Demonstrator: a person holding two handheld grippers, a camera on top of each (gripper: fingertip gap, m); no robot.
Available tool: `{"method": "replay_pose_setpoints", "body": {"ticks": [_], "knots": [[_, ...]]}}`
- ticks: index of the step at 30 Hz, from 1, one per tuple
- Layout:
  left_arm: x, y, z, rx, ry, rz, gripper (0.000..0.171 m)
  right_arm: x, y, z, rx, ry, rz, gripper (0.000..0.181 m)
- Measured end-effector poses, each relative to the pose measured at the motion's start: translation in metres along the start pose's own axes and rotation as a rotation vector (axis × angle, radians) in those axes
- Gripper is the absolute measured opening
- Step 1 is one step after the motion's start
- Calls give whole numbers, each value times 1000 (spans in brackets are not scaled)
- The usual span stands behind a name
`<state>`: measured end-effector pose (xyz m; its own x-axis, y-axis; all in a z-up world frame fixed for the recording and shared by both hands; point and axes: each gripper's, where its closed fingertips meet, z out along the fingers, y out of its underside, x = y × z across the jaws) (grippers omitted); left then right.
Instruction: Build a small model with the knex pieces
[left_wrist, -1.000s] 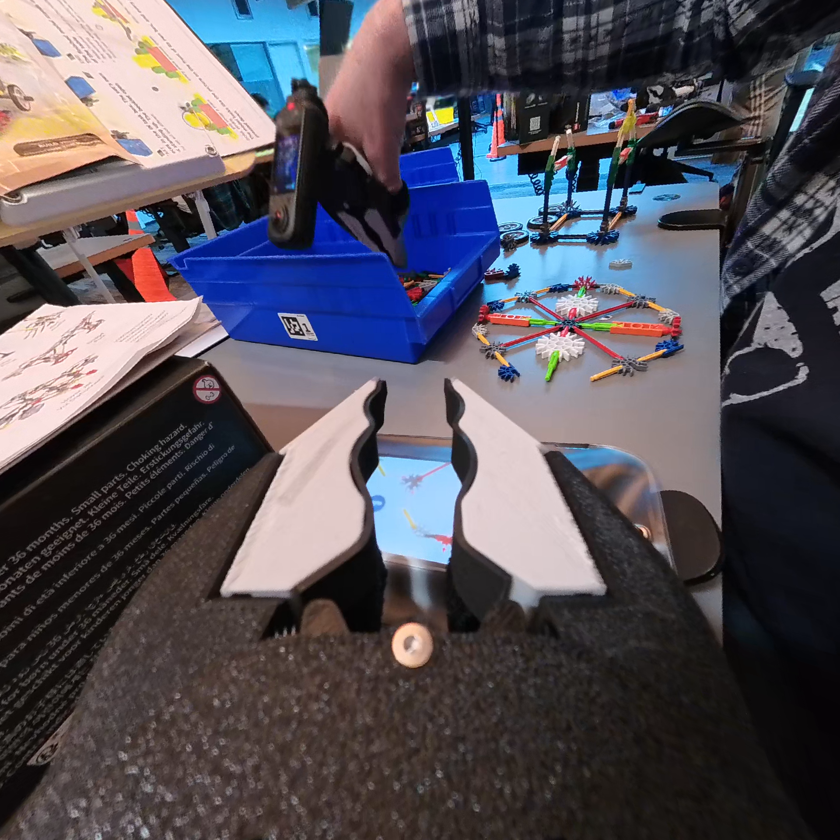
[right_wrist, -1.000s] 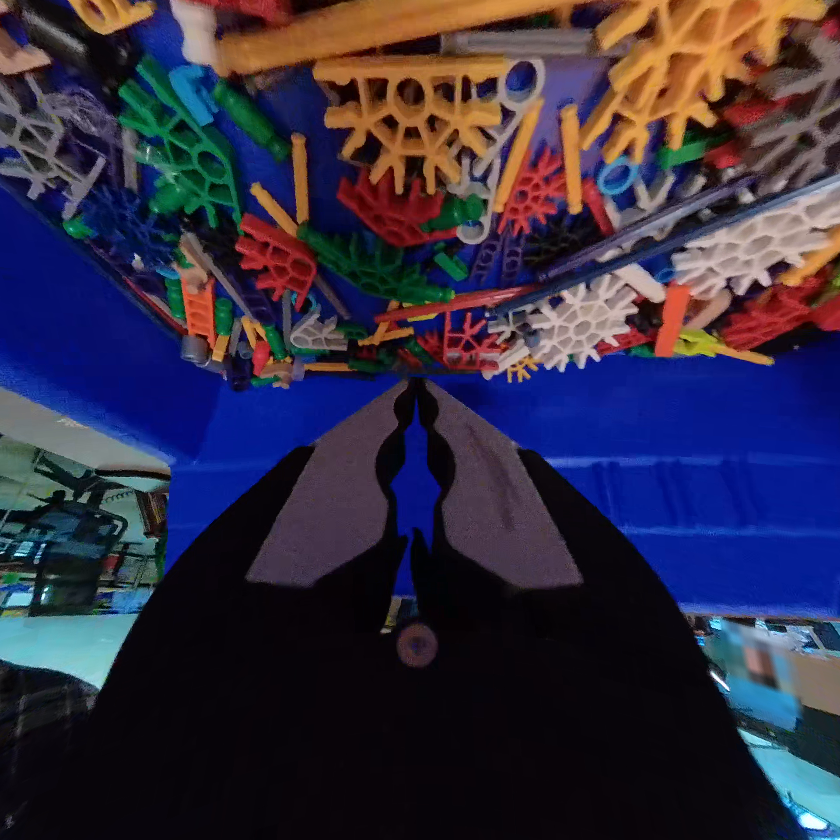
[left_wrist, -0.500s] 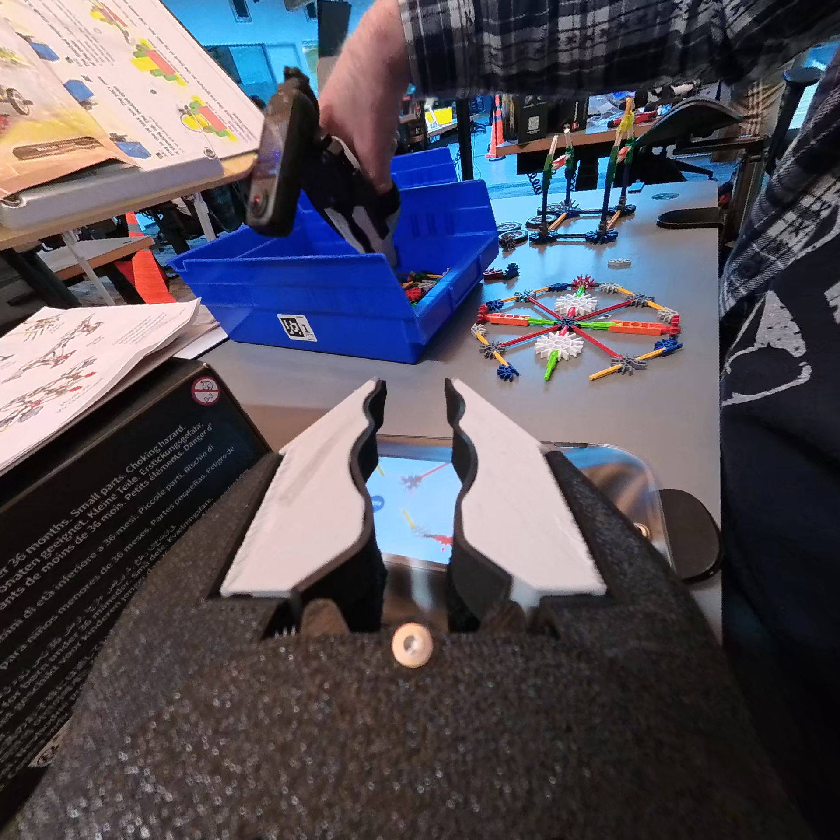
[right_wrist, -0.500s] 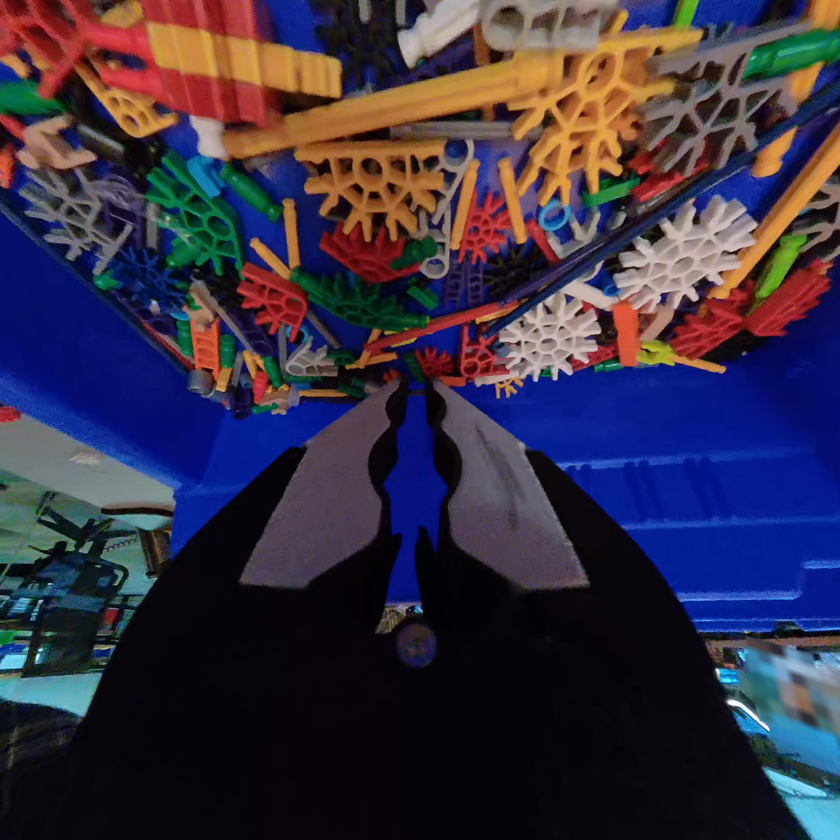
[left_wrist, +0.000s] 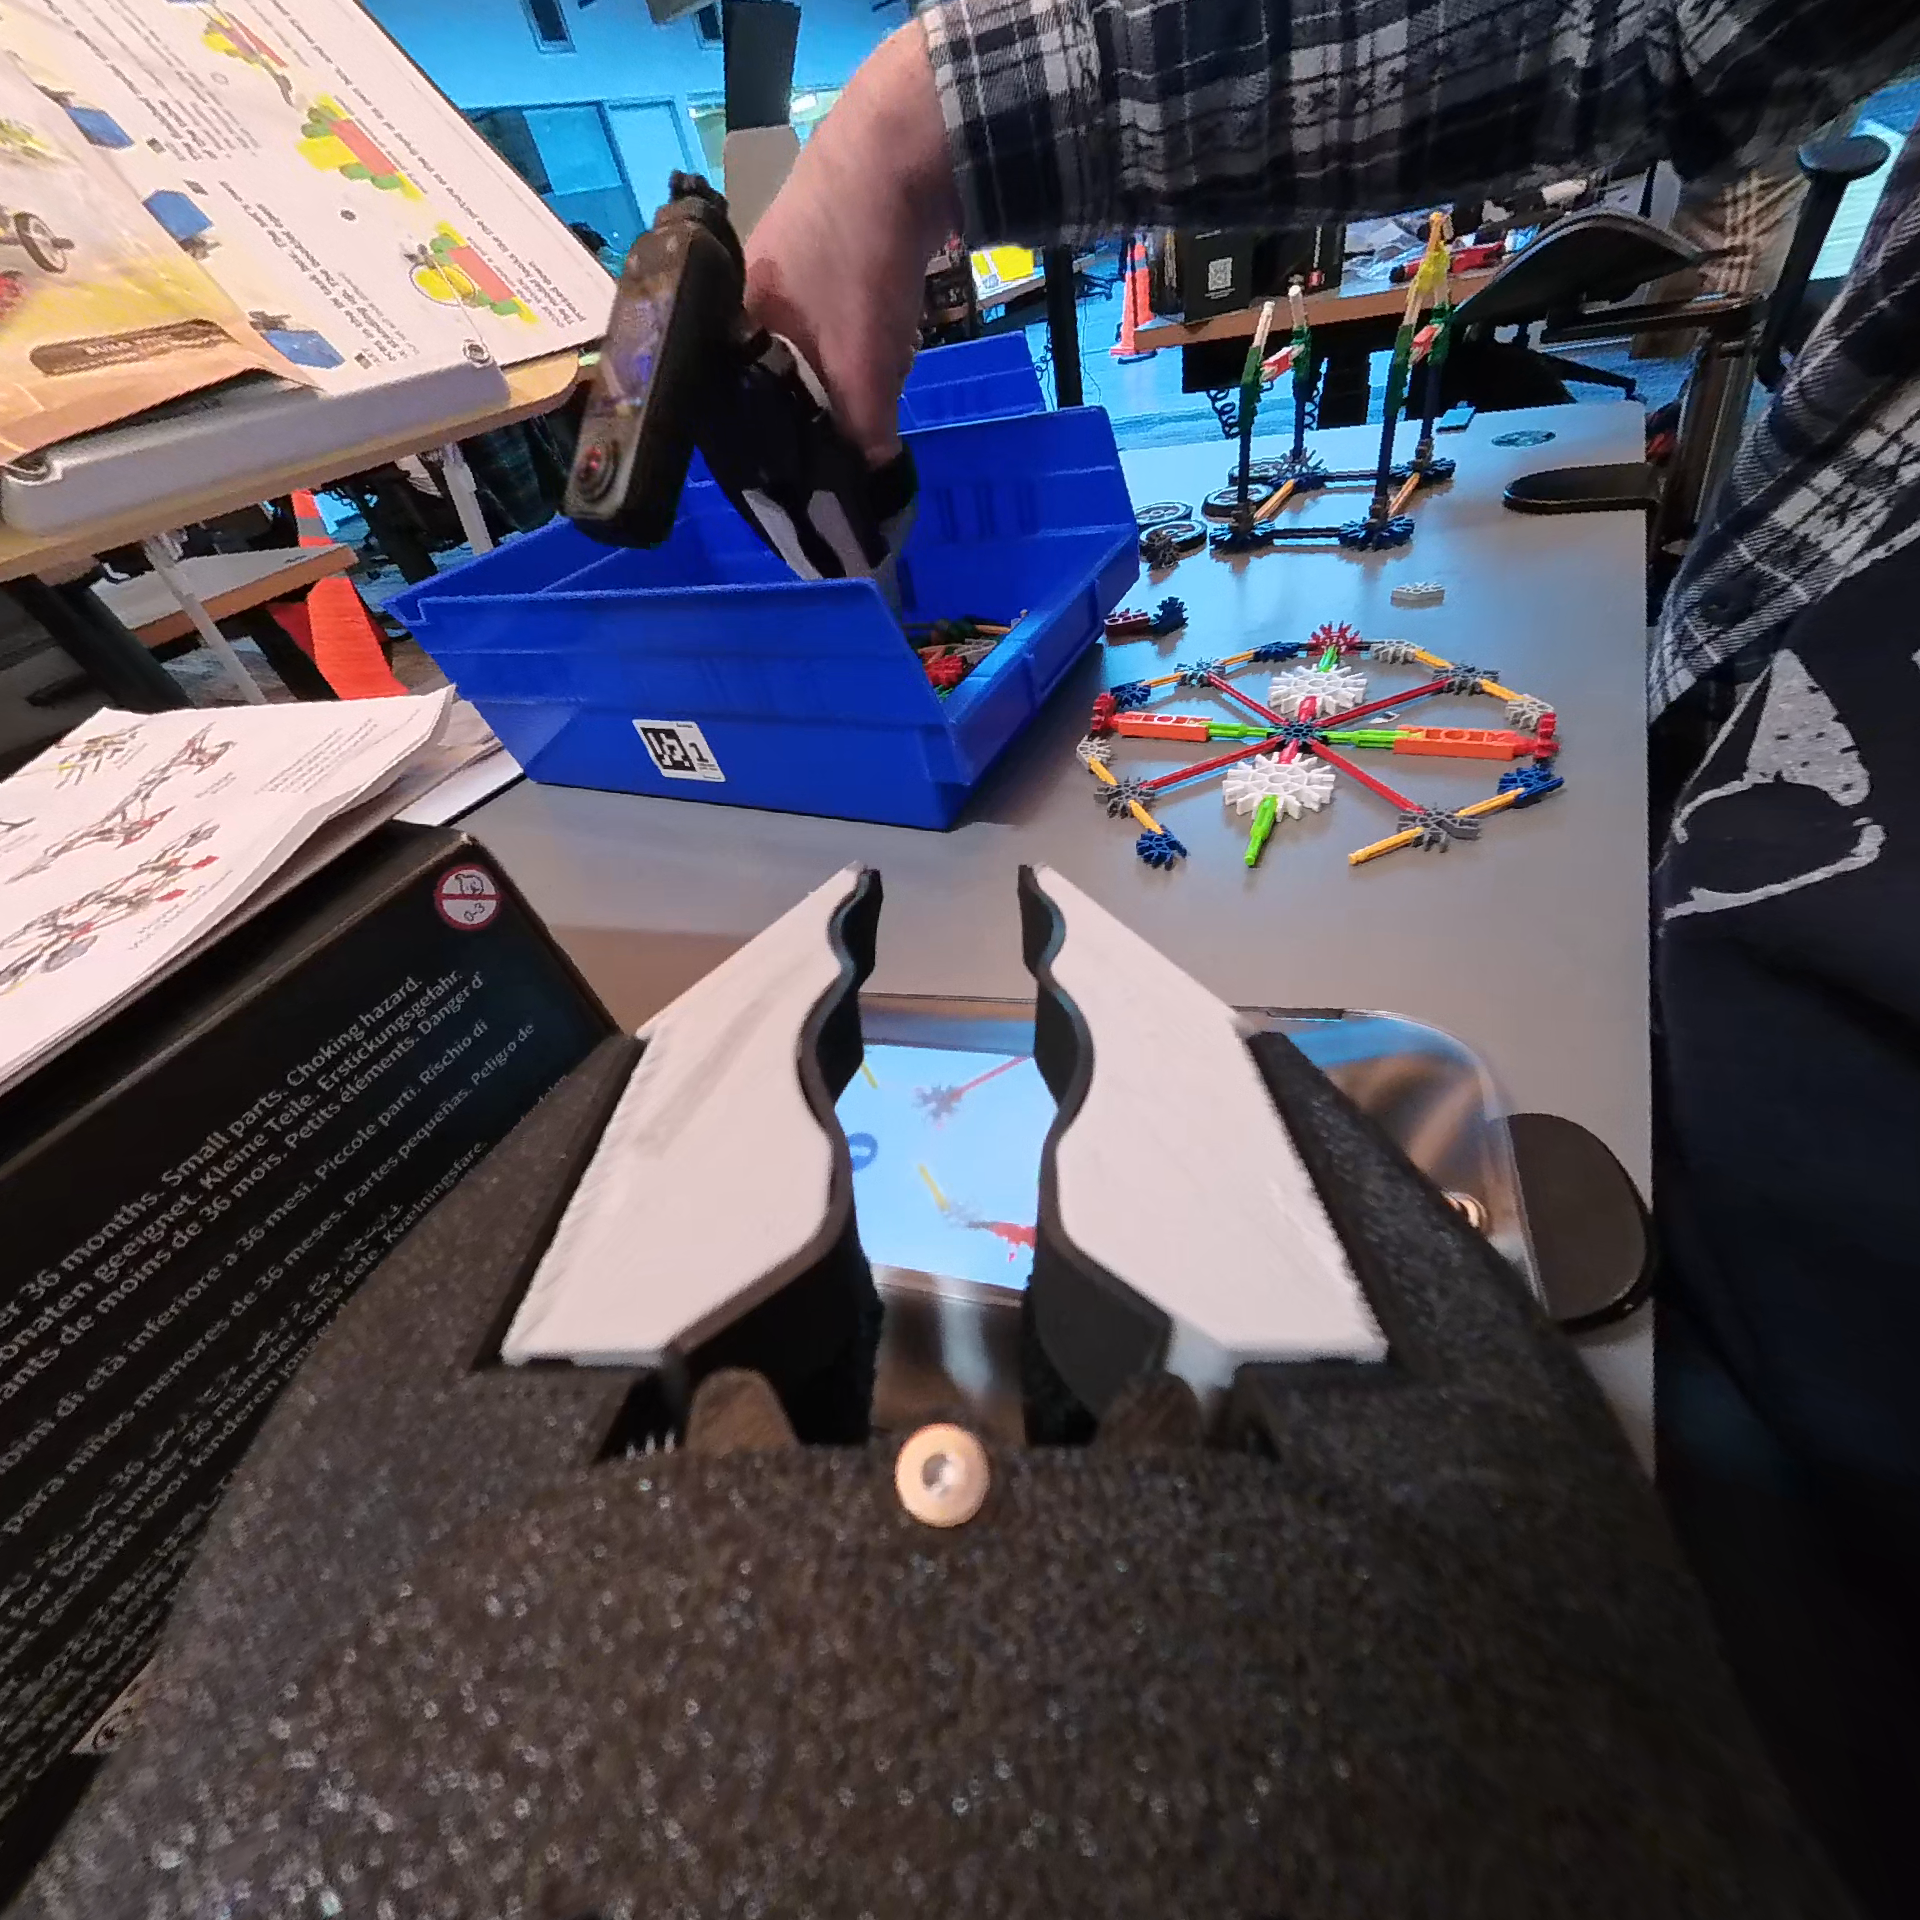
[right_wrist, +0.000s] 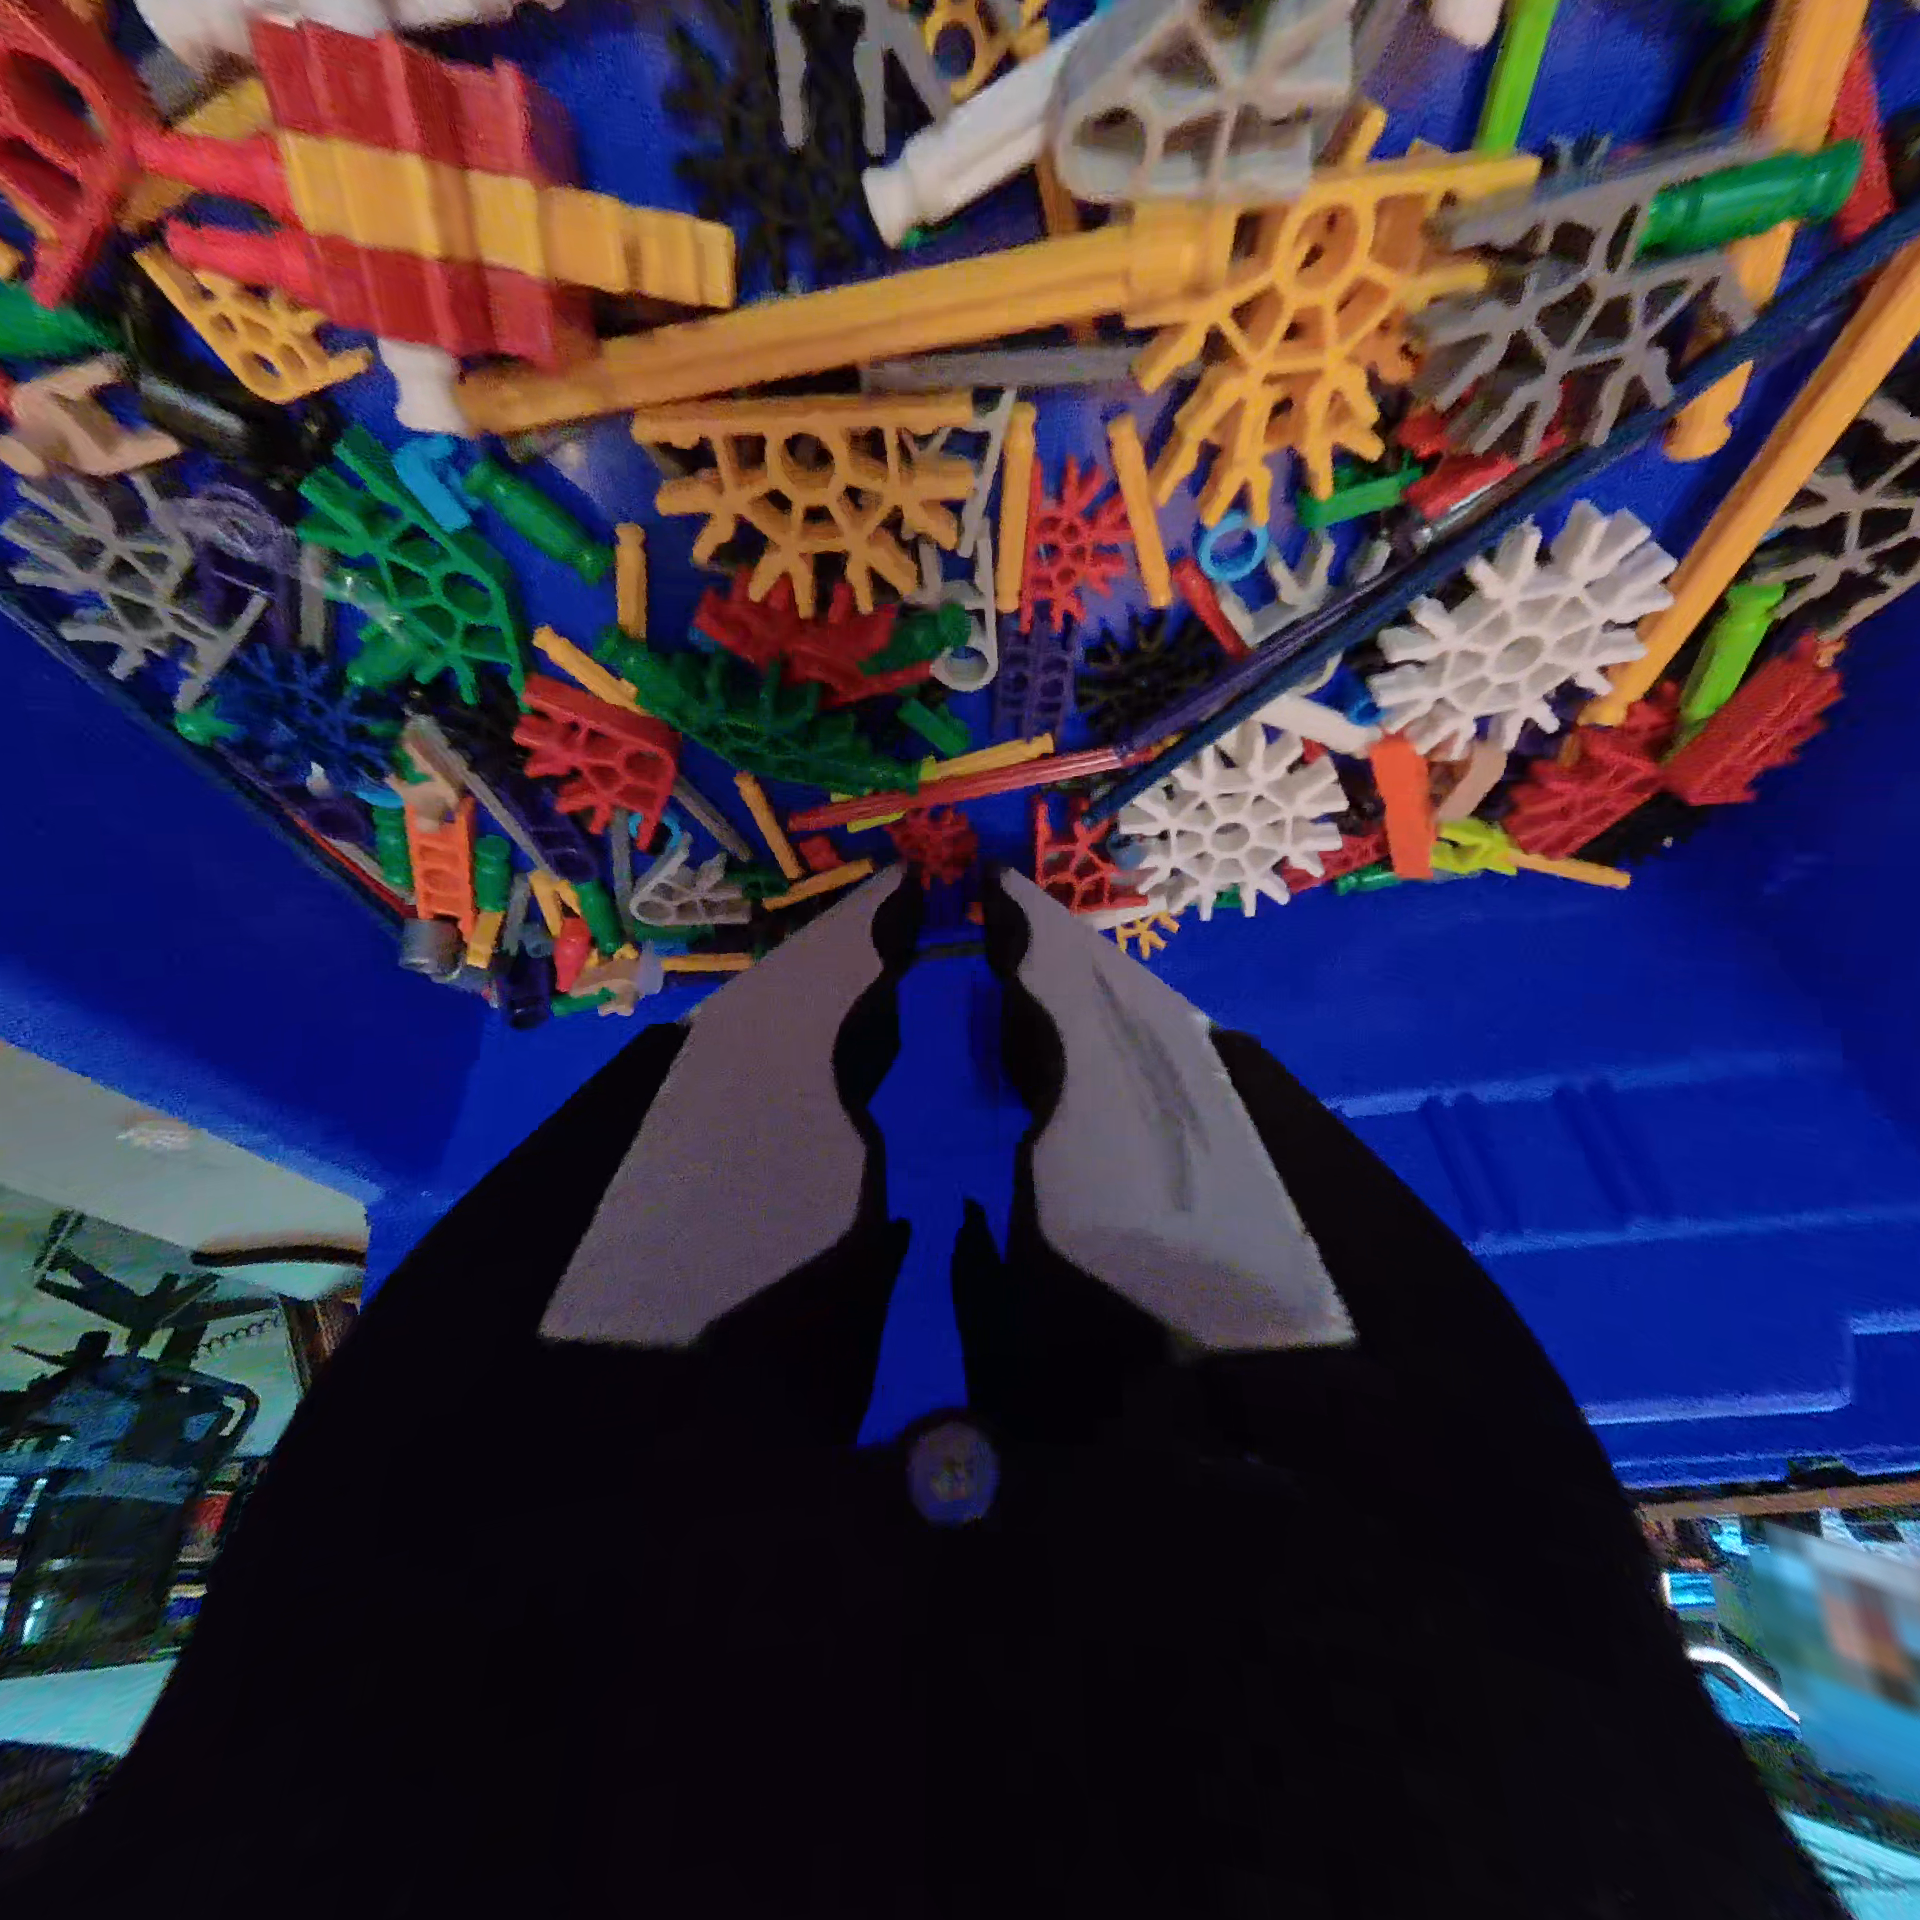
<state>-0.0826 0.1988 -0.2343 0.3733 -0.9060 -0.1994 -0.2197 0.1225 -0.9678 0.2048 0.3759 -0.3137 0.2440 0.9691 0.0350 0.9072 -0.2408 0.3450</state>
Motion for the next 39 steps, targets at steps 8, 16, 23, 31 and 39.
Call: {"method": "replay_pose_setpoints", "body": {"ticks": [8,16,23,31,39], "knots": [[0,0,0,-2,-3,3,26,-1,4,10,-22,9,9,16],[-1,0,0,-2,-10,15,26,4,3,8,15,41,43,10],[-2,-2,-2,11,-13,12,27,1,4,-24,141,78,55,10],[-5,-24,-10,84,-41,-54,31,-27,-2,-93,368,234,43,9],[7,-64,-6,48,-57,-28,34,-116,-20,-145,583,345,-38,9]]}}
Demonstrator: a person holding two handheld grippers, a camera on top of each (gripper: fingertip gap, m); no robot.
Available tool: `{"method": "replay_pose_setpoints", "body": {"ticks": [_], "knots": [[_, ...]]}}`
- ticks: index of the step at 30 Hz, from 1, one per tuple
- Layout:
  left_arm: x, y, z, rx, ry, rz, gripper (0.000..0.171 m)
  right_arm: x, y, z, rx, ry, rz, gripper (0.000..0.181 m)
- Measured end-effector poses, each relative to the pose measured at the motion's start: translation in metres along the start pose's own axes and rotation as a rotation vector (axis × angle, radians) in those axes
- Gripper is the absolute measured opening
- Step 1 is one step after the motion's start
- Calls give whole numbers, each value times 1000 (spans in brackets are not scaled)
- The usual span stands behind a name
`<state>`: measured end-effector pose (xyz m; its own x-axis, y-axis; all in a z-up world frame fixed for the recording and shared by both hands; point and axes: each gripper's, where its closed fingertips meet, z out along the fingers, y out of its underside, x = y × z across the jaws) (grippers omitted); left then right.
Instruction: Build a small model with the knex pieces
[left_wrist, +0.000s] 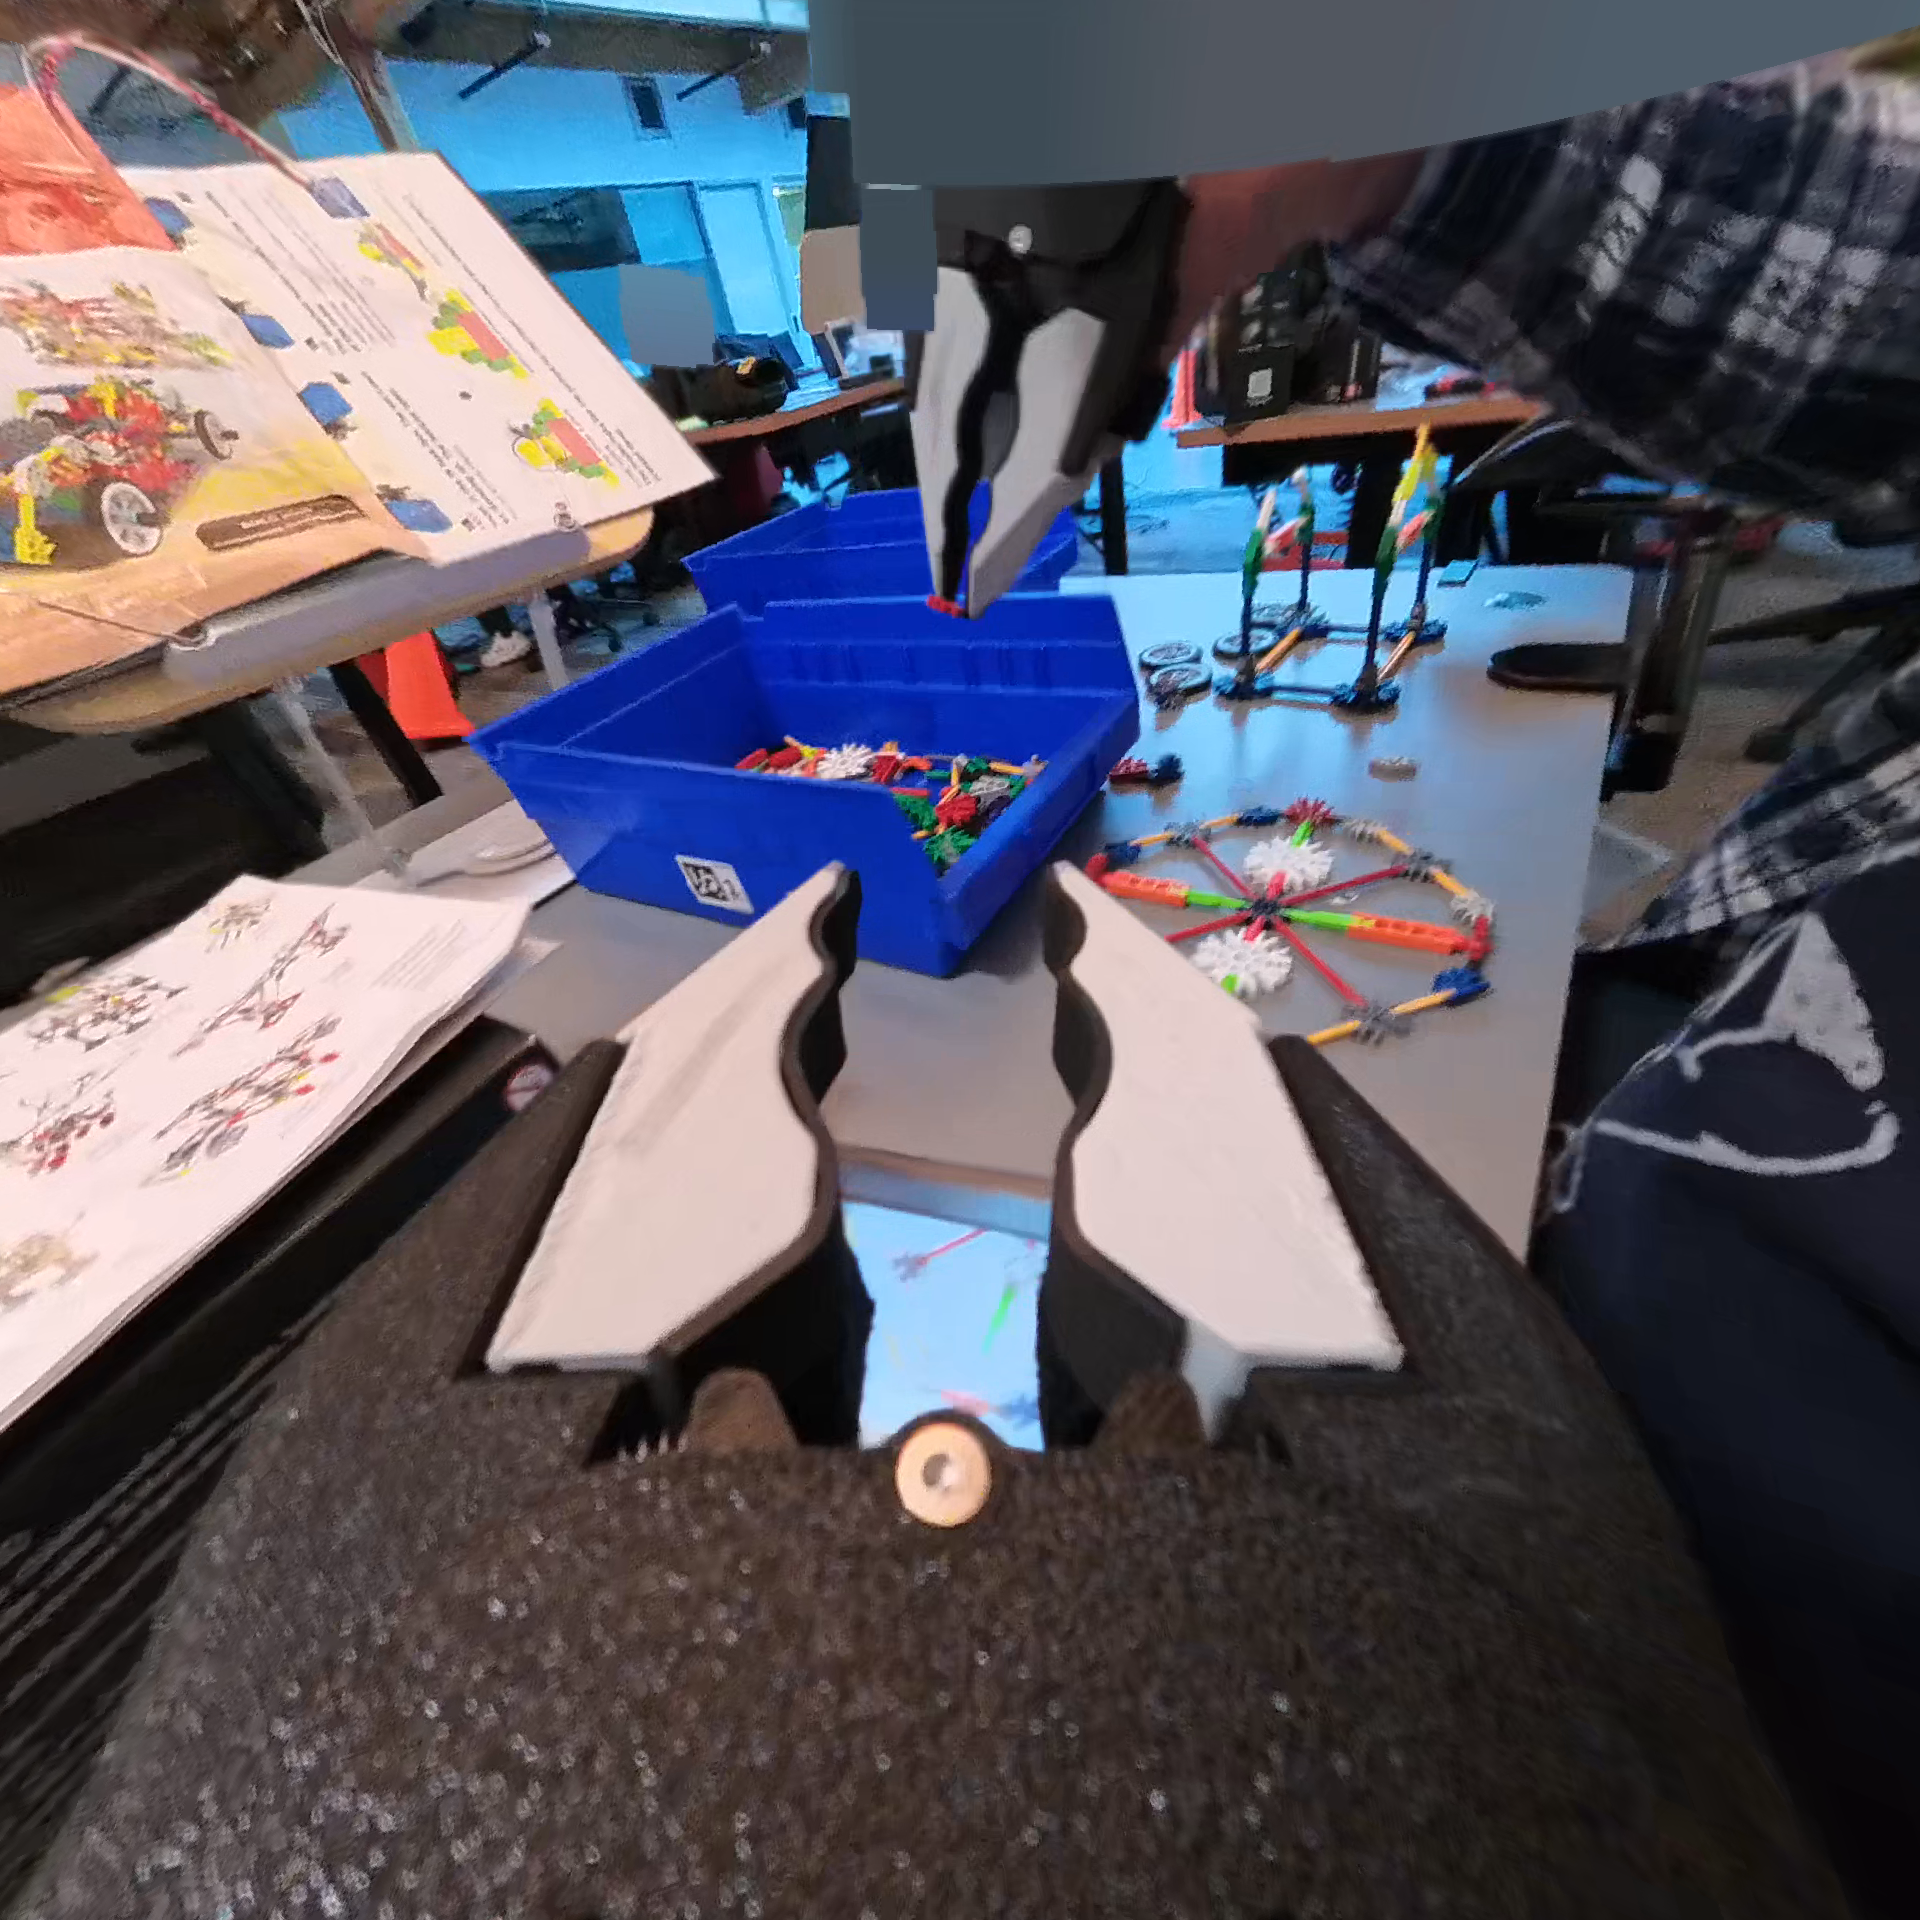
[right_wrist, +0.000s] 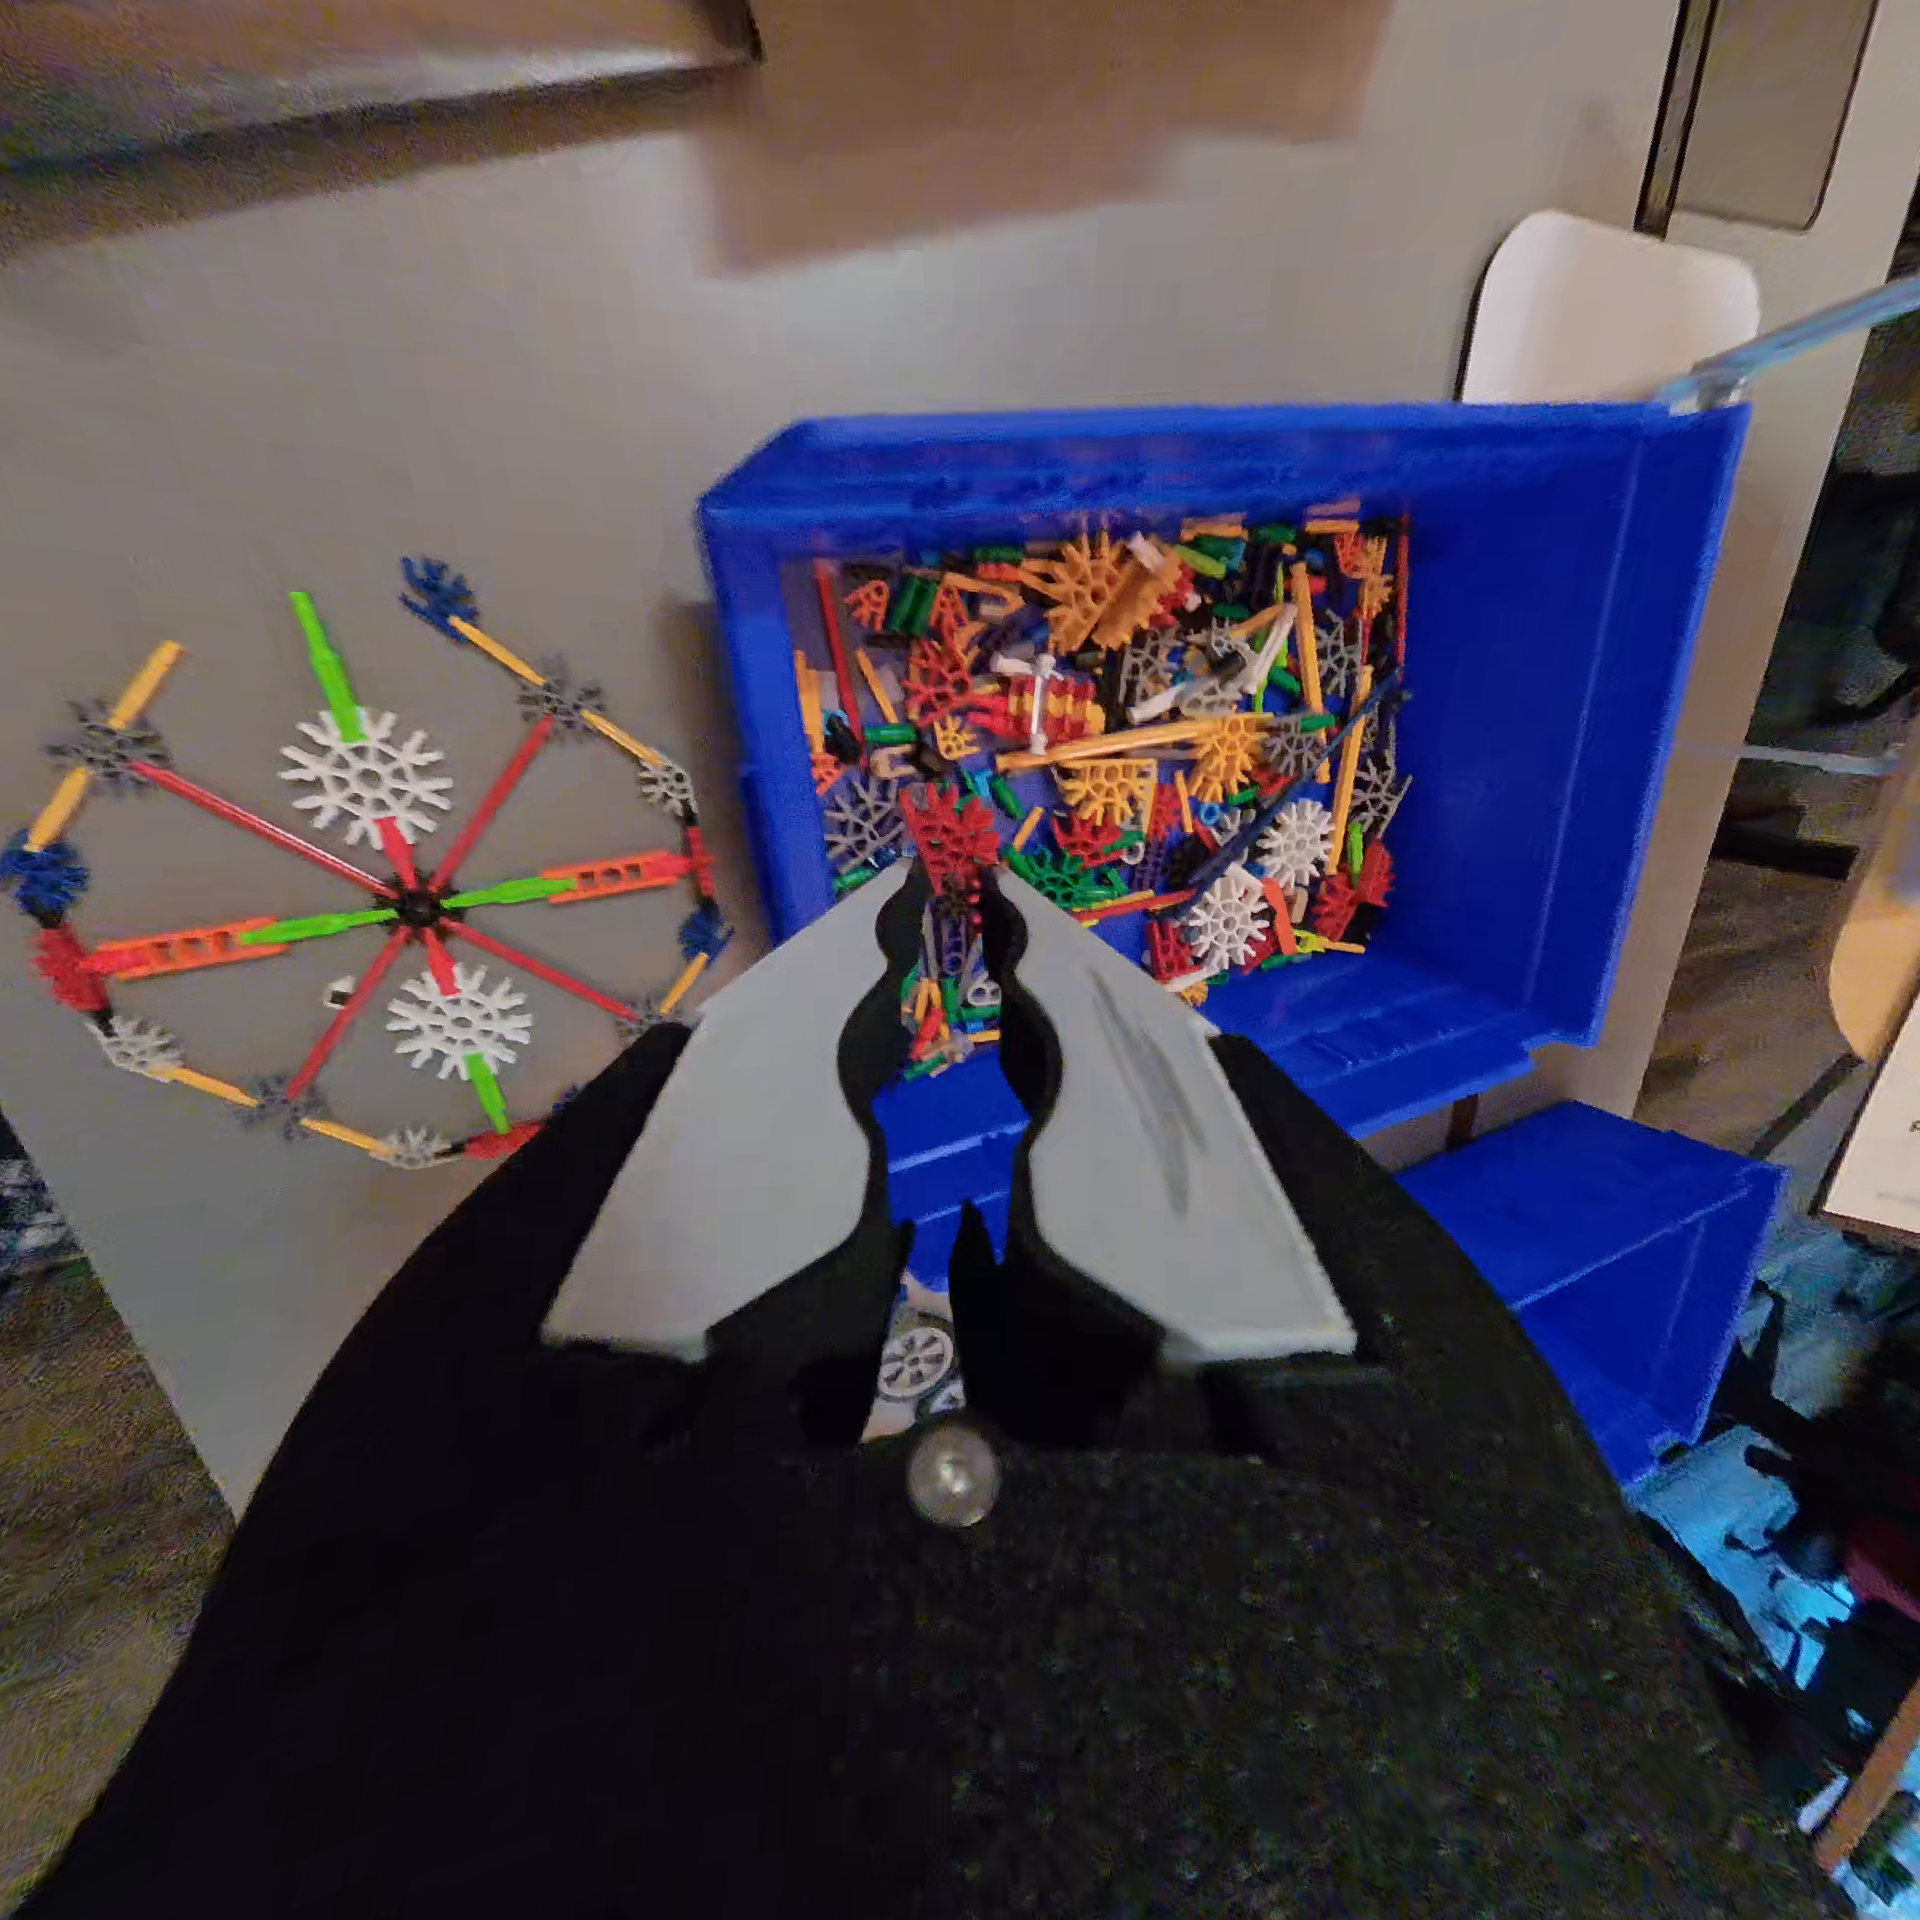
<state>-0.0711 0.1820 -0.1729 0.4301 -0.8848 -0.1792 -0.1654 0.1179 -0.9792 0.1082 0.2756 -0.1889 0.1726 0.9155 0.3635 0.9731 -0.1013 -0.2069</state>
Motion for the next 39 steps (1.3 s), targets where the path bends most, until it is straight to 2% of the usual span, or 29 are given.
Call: {"method": "replay_pose_setpoints", "body": {"ticks": [3,7,9,12,17,22,25,32,35,39], "knots": [[14,-14,9,16,34,-66,32,-36,-14,-14,91,36,-28,9],[35,-20,31,-4,102,-179,32,-71,-24,-22,184,125,-29,9],[44,-21,42,-15,136,-243,31,-82,-23,-20,216,163,-10,9],[60,-25,59,-19,190,-320,30,-95,-31,-22,340,203,34,9],[81,-25,80,-55,248,-386,31,-102,-39,-32,474,354,49,9],[81,-19,98,-85,231,-422,30,-110,-33,-34,464,478,-13,9],[91,-14,108,-128,258,-404,21,-111,-26,-33,460,507,7,9],[104,-5,117,-196,277,-347,5,-124,-18,-32,403,622,-79,9],[116,-2,114,-206,320,-352,2,-135,-14,-32,408,637,-55,10],[134,6,108,-220,387,-331,2,-155,-10,-30,494,557,60,10]]}}
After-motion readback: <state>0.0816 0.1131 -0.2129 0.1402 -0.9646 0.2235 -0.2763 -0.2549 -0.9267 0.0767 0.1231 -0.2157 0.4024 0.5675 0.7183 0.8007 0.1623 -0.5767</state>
